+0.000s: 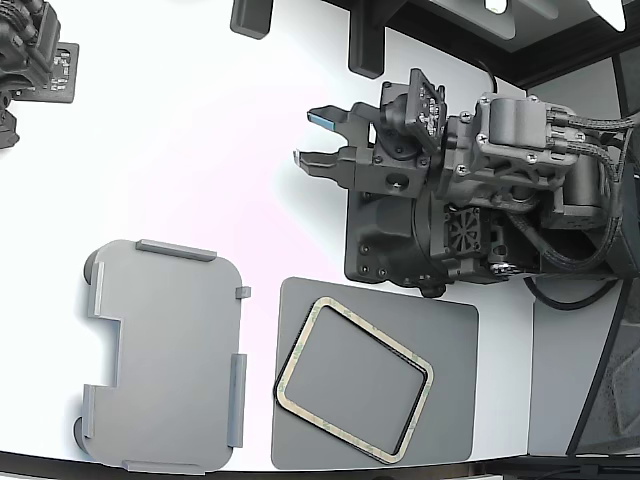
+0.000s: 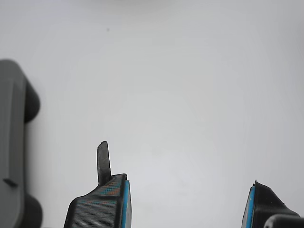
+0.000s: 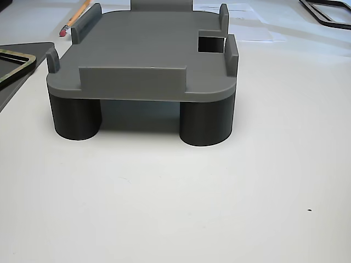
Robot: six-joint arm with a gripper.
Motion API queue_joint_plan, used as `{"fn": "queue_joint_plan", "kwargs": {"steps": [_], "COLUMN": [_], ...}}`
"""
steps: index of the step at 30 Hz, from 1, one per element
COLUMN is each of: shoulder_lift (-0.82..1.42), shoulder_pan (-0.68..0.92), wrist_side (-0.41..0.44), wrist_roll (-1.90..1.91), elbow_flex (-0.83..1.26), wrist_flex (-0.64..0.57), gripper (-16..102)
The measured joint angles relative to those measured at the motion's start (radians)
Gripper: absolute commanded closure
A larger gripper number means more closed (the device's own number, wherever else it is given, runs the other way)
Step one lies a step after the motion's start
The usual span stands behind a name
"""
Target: Move top rectangular frame to the holder.
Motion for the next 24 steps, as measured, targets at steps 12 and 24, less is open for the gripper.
{"fn": "queue_joint_plan", "kwargs": {"steps": [12,24], "shoulder_lift": [-0.337,-0.491], "shoulder_pan": [0.229,0.480], "wrist_side": [0.206,0.244], "wrist_roll": [0.025,0.319], "elbow_flex": [-0.209,-0.403], "wrist_flex": [-0.117,0.137], "gripper": [-14,-14]}}
